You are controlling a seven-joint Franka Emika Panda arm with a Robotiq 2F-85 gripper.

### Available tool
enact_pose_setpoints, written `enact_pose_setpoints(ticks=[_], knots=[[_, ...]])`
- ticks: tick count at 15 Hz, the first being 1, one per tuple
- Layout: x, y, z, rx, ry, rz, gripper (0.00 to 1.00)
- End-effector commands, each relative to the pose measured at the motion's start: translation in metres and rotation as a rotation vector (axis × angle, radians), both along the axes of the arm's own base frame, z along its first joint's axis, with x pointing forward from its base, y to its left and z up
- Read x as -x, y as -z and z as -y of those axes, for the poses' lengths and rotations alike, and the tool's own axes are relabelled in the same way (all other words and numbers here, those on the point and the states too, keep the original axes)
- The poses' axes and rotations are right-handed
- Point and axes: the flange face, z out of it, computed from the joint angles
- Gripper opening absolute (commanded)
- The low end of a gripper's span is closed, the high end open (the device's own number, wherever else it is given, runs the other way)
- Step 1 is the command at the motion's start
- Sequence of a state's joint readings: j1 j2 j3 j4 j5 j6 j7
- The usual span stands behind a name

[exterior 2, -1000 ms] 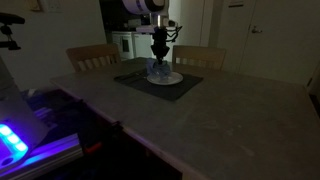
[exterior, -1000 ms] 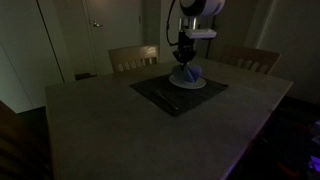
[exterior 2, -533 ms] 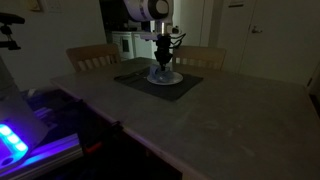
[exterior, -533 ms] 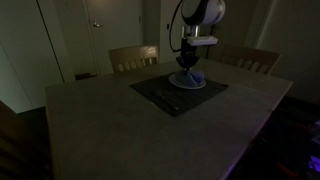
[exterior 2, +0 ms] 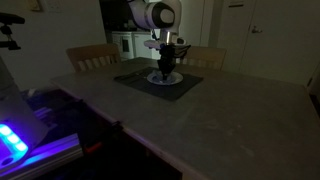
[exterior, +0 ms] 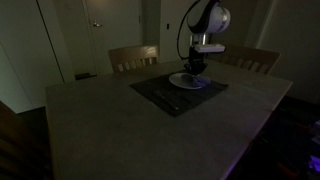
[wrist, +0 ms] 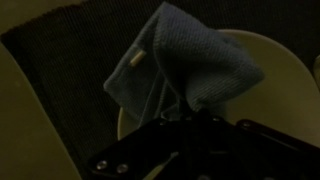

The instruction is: Wipe the white plate with the cloth on the table

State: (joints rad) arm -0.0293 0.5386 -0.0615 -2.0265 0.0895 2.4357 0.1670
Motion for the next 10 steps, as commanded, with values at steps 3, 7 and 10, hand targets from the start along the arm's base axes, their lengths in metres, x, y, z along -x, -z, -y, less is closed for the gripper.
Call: enact_pose_setpoints(ticks=[3,7,10], knots=[[0.0,0.006,0.019,0.024,0.161,0.021,0.02],[-0.013,0.002,0.02,0.052,0.32,0.063,0.02],[-0.02,0.007,0.019,0.049,0.416,0.062,0.02]])
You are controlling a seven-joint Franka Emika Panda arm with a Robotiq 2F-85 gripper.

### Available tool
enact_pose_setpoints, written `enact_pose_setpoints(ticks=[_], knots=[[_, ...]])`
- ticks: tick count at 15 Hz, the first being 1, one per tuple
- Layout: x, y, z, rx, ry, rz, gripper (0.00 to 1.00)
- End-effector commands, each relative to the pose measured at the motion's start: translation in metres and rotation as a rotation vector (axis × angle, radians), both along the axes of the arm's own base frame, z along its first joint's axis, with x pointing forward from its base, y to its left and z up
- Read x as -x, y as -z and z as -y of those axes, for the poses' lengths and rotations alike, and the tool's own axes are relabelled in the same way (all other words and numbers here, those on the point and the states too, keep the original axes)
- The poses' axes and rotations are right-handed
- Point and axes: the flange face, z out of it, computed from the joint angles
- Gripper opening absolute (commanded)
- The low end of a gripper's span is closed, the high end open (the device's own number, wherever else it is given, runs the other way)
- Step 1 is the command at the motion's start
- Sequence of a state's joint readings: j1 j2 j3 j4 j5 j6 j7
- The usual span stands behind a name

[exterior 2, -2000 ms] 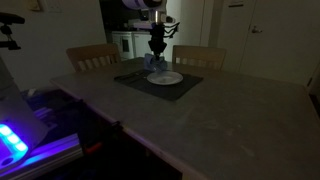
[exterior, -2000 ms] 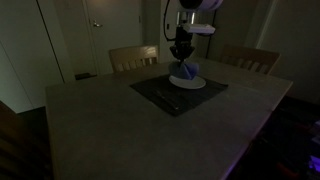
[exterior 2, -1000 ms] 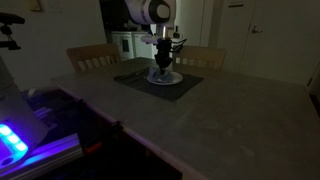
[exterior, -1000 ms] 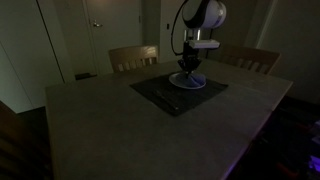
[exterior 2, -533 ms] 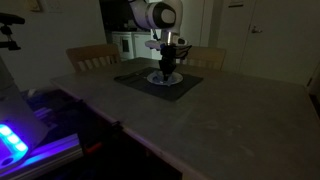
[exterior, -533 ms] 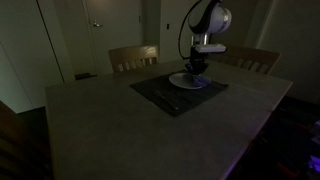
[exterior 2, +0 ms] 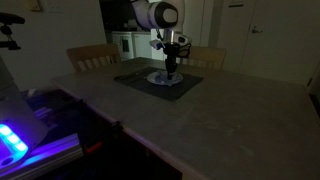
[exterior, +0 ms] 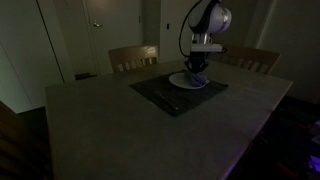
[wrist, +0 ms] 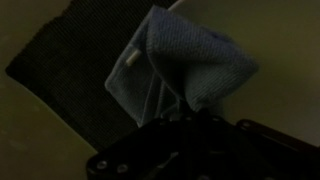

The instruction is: Wipe the white plate with the cloth on the table

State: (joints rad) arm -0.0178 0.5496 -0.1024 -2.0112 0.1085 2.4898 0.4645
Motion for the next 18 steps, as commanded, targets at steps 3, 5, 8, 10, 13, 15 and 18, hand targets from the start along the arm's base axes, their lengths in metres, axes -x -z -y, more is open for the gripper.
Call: enact_pose_setpoints(ticks=[3,5,8,10,13,15,18], knots=[[-0.017,0.017,-0.004,-0.039,0.134,0.014,0.02],[-0.019,0.019,-0.007,-0.061,0.164,0.018,0.02],[-0.023,0.021,-0.013,-0.09,0.186,0.02,0.02],[-0.025,0.023,-0.019,-0.108,0.179,0.019,0.02],[-0.029,0.025,-0.029,-0.129,0.16,0.019,0.02],[-0.032,0.025,-0.037,-0.153,0.101,0.024,0.02],[-0.033,0.026,-0.046,-0.187,-0.06,0.034,0.02]])
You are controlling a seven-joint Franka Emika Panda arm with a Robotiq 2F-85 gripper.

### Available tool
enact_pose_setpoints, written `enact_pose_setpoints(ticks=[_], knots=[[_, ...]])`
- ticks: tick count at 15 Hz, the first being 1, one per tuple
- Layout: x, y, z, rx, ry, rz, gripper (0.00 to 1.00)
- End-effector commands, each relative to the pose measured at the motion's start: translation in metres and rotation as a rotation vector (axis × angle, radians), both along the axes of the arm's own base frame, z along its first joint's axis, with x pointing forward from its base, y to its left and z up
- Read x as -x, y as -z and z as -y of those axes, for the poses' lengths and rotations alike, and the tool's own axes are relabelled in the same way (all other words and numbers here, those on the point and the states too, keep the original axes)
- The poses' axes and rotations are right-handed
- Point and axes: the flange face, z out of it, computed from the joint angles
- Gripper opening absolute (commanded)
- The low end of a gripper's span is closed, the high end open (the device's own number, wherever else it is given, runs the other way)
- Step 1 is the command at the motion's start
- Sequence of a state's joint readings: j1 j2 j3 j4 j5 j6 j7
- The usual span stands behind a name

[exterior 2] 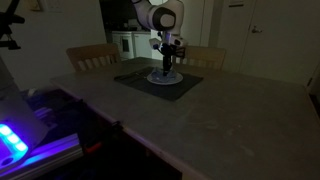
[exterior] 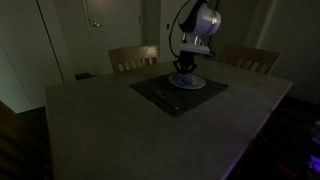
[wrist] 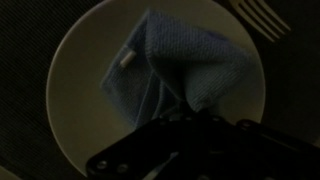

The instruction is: Wipe the white plate with the cloth on the table

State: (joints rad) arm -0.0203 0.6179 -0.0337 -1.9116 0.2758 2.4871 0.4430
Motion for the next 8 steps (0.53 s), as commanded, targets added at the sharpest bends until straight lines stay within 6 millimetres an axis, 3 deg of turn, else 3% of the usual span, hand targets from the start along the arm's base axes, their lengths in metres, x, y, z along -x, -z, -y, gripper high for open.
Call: enact_pose_setpoints(ticks=[1,8], knots=[[-0.001,0.02,-0.011,-0.07,-0.181,0.011,0.02],[0.023,0.014,0.007,-0.124,-0.462,-0.105,0.02]])
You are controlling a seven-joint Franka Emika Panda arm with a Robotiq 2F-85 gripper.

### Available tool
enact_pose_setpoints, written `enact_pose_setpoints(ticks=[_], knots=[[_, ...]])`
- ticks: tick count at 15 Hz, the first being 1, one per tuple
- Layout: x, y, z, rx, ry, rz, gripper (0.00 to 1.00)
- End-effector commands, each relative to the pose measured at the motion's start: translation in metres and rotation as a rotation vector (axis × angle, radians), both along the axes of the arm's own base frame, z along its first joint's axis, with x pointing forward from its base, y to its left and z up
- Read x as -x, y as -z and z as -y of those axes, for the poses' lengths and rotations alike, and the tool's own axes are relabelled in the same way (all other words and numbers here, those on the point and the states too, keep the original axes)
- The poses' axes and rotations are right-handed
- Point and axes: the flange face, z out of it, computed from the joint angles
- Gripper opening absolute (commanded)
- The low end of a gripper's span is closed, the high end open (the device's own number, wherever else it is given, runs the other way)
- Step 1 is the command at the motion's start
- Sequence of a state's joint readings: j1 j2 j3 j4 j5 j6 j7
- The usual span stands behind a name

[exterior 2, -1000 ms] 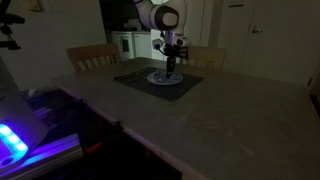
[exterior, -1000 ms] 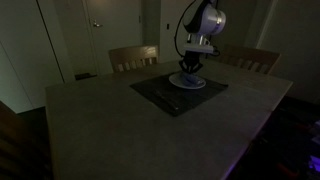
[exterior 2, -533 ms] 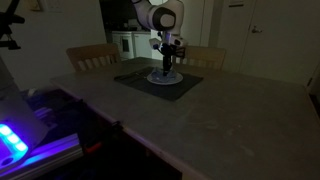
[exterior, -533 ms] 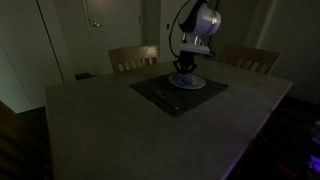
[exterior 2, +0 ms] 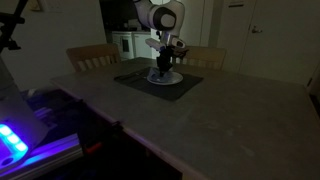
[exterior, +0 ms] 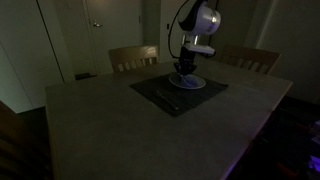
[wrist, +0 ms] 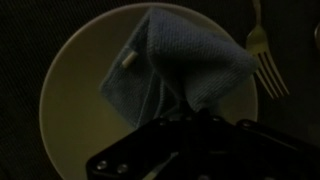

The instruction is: Wipe the white plate with the cloth on the table

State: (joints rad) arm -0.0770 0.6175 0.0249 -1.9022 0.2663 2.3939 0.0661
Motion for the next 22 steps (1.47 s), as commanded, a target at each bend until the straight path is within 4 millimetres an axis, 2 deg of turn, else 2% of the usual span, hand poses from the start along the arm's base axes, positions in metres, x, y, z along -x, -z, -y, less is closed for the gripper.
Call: enact_pose_setpoints(ticks=[1,4,8,10,18,22], knots=[[0.021,0.01,0.013,-0.038,-0.099,-0.129,0.02],[0.03,0.012,0.026,0.06,-0.085,-0.218,0.02],[0.027,0.015,0.043,0.253,0.08,-0.186,0.02],[0.022,0.017,0.048,0.286,0.175,-0.161,0.02],[0.005,0.019,0.043,0.163,0.486,-0.13,0.02],[-0.004,0.018,0.034,0.103,0.508,-0.106,0.02]])
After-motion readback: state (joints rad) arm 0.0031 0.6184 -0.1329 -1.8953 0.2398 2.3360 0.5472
